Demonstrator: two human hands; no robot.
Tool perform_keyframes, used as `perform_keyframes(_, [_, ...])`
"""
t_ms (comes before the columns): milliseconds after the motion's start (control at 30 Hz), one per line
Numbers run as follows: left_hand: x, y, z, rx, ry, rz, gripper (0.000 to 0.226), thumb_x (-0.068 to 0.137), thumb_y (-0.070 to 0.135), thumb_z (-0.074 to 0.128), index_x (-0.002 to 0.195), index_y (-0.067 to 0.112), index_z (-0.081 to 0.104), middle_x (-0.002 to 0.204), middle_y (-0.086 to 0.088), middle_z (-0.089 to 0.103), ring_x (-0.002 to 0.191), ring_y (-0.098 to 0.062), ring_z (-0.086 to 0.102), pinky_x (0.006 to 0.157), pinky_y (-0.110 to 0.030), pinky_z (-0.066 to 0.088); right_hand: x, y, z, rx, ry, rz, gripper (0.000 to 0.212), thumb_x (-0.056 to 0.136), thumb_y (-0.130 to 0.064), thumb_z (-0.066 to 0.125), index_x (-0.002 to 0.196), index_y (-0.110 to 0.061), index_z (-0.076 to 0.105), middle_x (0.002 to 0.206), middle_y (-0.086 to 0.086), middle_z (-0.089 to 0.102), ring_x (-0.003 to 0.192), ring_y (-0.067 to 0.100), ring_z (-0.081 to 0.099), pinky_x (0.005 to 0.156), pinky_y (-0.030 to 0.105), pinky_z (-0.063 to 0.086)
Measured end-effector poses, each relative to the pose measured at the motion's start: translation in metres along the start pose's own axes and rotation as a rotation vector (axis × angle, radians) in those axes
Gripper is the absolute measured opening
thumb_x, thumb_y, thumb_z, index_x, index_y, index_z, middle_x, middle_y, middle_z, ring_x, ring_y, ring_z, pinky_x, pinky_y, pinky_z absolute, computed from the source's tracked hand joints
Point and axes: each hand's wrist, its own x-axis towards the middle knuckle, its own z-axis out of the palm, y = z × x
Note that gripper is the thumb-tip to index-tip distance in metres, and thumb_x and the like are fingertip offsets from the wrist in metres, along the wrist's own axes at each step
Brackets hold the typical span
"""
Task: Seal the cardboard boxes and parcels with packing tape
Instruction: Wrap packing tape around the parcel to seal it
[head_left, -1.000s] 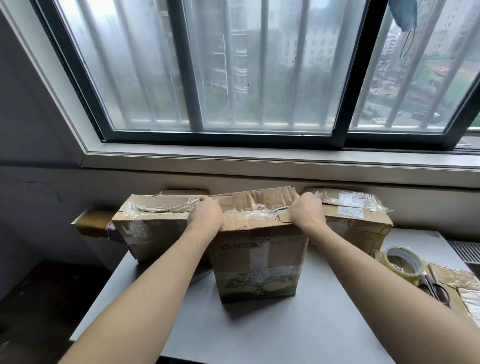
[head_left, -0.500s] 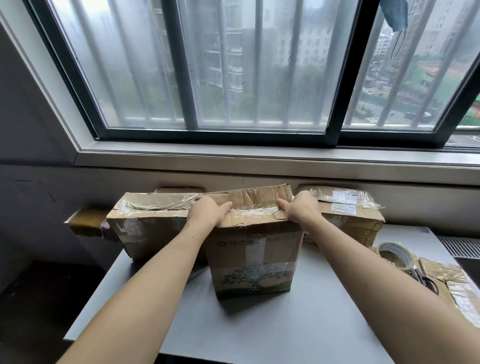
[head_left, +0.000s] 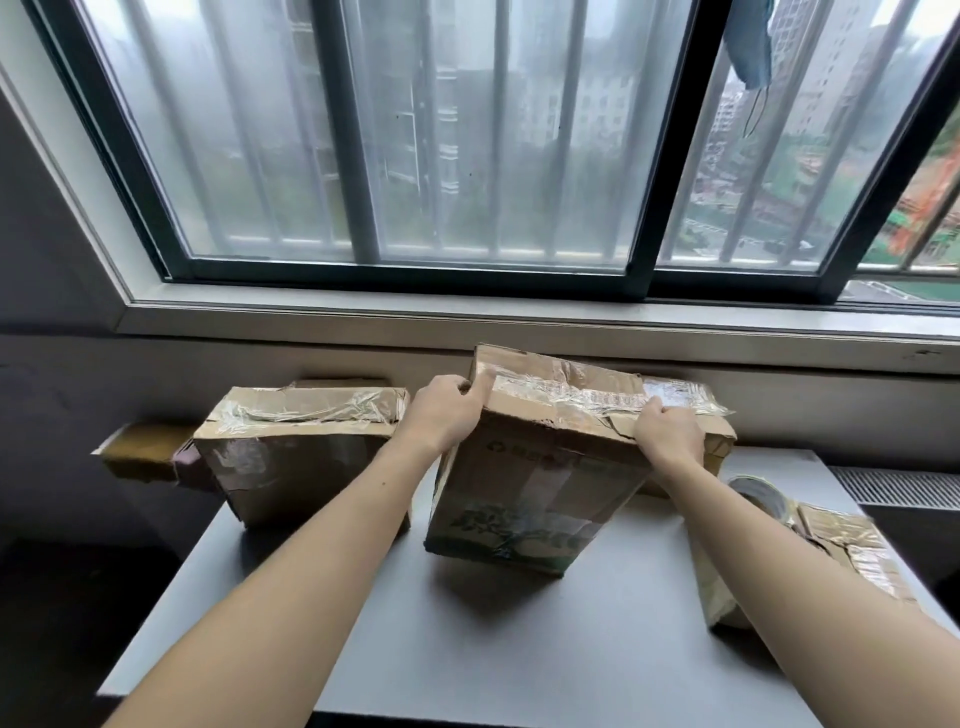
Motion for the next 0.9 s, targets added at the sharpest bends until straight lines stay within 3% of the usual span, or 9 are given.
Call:
perform_keyframes(100, [-0.007,-0.002,0.007,-0.120,-0.261,0.057,0.078,0.079,0.081,0.052,0.128,0.021,0.052,0.115,0.006,0.061,0.112,-0.015,0.056,0.096,-0.032,0.042,-0.001,0.005,-0.006,0.053,-0.035,0.045,0.055,0.106,-0.035,0.035,0.137,0.007,0.049,0.142,0.027,0.051,0.132,0.040,0.045,0.106,0.039,0.036])
perform_keyframes(167, [-0.003,-0.005,0.016,-0.145,-0.272,0.110,0.081,0.077,0.069,0.068,0.140,0.026,0.041,0.131,0.011,0.058,0.121,-0.012,0.054,0.107,-0.031,0.040,0.002,0.009,-0.006,0.108,-0.057,0.056,0.056,0.103,-0.039,0.039,0.135,0.005,0.050,0.136,0.025,0.054,0.124,0.039,0.050,0.102,0.040,0.039])
perform_keyframes(233, [0.006,-0.005,0.021,-0.142,-0.181,0.140,0.068,0.084,0.056,0.070,0.140,0.027,0.043,0.131,0.008,0.059,0.123,-0.014,0.054,0.108,-0.033,0.041,0.003,0.008,-0.007,0.141,-0.070,0.027,0.056,0.101,-0.045,0.039,0.122,0.003,0.057,0.121,0.017,0.057,0.110,0.034,0.051,0.093,0.038,0.039])
perform_keyframes(333, [0.020,0.000,0.018,-0.199,-0.077,0.124,0.066,0.086,0.059,0.066,0.140,0.026,0.046,0.129,0.006,0.061,0.118,-0.015,0.055,0.104,-0.034,0.044,0.004,-0.004,-0.010,0.218,-0.092,-0.050,0.064,0.103,-0.059,0.030,0.097,-0.002,0.060,0.103,0.014,0.052,0.096,0.028,0.046,0.082,0.034,0.031])
perform_keyframes(400, [0.029,0.003,0.013,-0.246,-0.039,0.111,0.060,0.087,0.059,0.064,0.135,0.026,0.051,0.121,0.008,0.063,0.111,-0.014,0.058,0.094,-0.029,0.048,0.005,-0.014,-0.010,0.305,-0.100,-0.107,0.078,0.100,-0.066,0.028,0.095,0.003,0.064,0.097,0.016,0.057,0.089,0.026,0.048,0.078,0.036,0.032])
perform_keyframes(467, [0.041,0.007,0.007,-0.296,-0.016,0.102,0.057,0.086,0.060,0.063,0.131,0.026,0.055,0.113,0.011,0.065,0.105,-0.011,0.062,0.083,-0.024,0.053,0.010,-0.021,-0.004,0.385,-0.113,-0.173,0.070,0.096,-0.072,0.031,0.093,-0.011,0.065,0.093,0.008,0.058,0.089,0.023,0.050,0.076,0.037,0.035])
perform_keyframes(600, [0.067,0.018,-0.003,-0.331,0.040,0.090,0.061,0.084,0.068,0.059,0.129,0.026,0.055,0.116,0.007,0.066,0.108,-0.014,0.063,0.092,-0.035,0.056,0.027,-0.041,0.017,0.456,-0.161,-0.247,0.090,0.079,-0.089,0.042,0.134,-0.019,0.056,0.129,0.001,0.061,0.122,0.021,0.054,0.107,0.044,0.042])
perform_keyframes(733, [0.089,0.027,-0.015,-0.292,0.129,0.015,0.062,0.084,0.071,0.056,0.123,0.023,0.058,0.111,0.007,0.066,0.106,-0.014,0.062,0.097,-0.038,0.053,0.049,-0.063,0.038,0.443,-0.177,-0.313,0.092,0.071,-0.094,0.046,0.135,-0.029,0.055,0.129,-0.001,0.062,0.124,0.025,0.052,0.110,0.050,0.040])
perform_keyframes(900, [0.113,0.021,-0.029,-0.353,0.155,-0.073,0.090,0.069,0.089,0.054,0.130,0.023,0.054,0.122,0.006,0.065,0.114,-0.016,0.060,0.102,-0.040,0.048,0.070,-0.086,0.061,0.470,-0.282,-0.336,0.096,0.077,-0.085,0.051,0.151,-0.024,0.040,0.148,0.003,0.048,0.139,0.024,0.038,0.116,0.044,0.031])
